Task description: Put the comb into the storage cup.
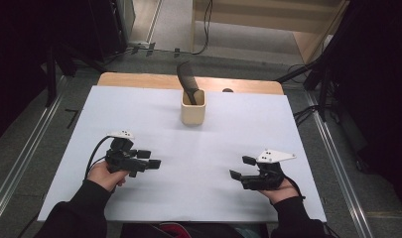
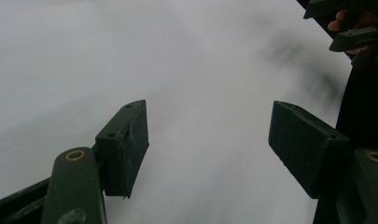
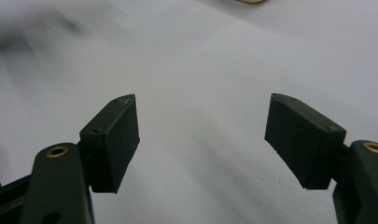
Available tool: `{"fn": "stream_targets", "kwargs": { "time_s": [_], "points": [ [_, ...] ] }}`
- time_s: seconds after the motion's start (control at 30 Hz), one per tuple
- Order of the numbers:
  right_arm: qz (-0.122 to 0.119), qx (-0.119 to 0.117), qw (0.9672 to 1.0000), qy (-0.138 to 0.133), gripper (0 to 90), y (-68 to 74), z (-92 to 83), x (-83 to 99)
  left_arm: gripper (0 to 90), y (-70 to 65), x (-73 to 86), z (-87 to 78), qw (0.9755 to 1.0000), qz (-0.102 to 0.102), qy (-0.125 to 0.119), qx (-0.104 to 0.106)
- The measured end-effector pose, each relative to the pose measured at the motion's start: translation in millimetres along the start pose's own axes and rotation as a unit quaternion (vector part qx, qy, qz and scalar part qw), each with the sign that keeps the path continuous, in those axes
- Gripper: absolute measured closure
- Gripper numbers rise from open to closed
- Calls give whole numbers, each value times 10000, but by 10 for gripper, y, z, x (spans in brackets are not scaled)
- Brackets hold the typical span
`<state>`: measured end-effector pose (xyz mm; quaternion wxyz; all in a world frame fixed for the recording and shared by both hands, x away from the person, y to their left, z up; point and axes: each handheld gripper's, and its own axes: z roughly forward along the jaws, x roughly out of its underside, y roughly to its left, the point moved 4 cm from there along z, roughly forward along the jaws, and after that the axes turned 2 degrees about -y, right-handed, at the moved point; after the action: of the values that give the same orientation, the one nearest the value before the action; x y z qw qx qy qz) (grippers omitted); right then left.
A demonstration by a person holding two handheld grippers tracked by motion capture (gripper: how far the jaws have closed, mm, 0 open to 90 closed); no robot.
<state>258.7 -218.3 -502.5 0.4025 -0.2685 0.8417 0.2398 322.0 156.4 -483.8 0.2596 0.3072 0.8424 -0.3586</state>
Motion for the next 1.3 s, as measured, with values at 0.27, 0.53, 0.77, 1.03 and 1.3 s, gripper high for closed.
{"fn": "stream_targets", "kwargs": {
  "time_s": [0.27,0.53,0.77,1.03,1.3],
  "points": [
    [-11,6,10000,6,242,0,0,2,293,6,71,-77,10000,-34,35,-39],
    [-12,3,10000,8,242,0,2,2,293,26,129,-148,9999,-70,38,-63],
    [-14,3,10000,17,242,1,3,3,293,59,177,-204,9998,-127,50,-131],
    [11,-1,10000,18,242,6,6,3,294,83,214,-271,9997,-165,5,-168],
    [-15,-20,10000,39,242,8,9,5,294,101,232,-282,9997,-166,38,-165]
  ]
}}
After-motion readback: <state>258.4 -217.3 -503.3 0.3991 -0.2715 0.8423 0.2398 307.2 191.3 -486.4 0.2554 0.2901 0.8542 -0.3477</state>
